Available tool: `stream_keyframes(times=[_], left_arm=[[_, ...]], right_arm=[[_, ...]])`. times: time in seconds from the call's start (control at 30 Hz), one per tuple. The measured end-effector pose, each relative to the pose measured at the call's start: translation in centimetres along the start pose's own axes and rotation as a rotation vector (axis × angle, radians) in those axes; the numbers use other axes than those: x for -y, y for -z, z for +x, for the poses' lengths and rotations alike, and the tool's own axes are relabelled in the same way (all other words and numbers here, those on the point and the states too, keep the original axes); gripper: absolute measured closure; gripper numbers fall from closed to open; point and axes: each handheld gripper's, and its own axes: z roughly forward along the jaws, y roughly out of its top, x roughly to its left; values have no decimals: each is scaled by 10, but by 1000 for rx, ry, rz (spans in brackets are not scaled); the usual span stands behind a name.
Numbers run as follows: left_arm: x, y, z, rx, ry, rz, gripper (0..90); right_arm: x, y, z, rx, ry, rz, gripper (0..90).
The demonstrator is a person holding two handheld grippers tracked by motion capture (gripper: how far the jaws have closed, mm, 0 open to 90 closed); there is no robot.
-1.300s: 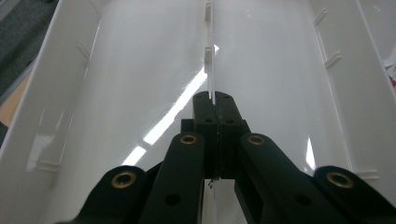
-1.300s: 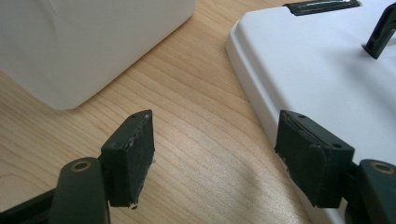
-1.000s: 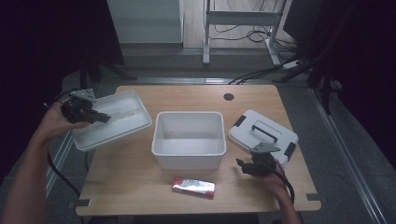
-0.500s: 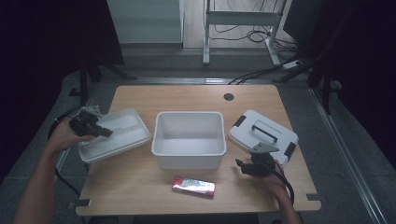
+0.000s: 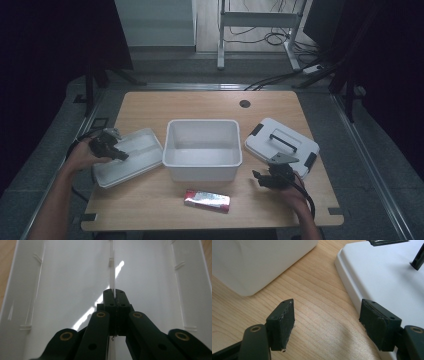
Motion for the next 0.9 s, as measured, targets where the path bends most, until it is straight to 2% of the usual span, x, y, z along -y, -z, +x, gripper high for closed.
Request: stream_keyframes(times=[0.23, 0.4, 0.53, 0.6, 0.7, 0.8, 0.9], left_arm=[[0, -12, 0, -11, -11, 66, 895], [-1, -14, 0, -8, -4, 47, 884], [-5, -9, -3, -28, -1, -5, 730], [-9, -6, -4, -51, -2, -21, 588], [-16, 1, -5, -62, -11, -47, 455], [-20, 7, -6, -75, -12, -75, 381], [-23, 12, -8, -81, -20, -93, 354]], right_arm=[[0, 0, 0, 0, -1, 0, 283], [-1, 1, 0, -2, 1, -2, 284], [-4, 4, 0, -3, 2, -16, 286], [-5, 7, 0, -7, 5, -25, 286], [-7, 11, 0, -25, 14, -42, 289], [-10, 16, 4, -44, 28, -58, 297], [-17, 22, 10, -59, 49, -65, 303]])
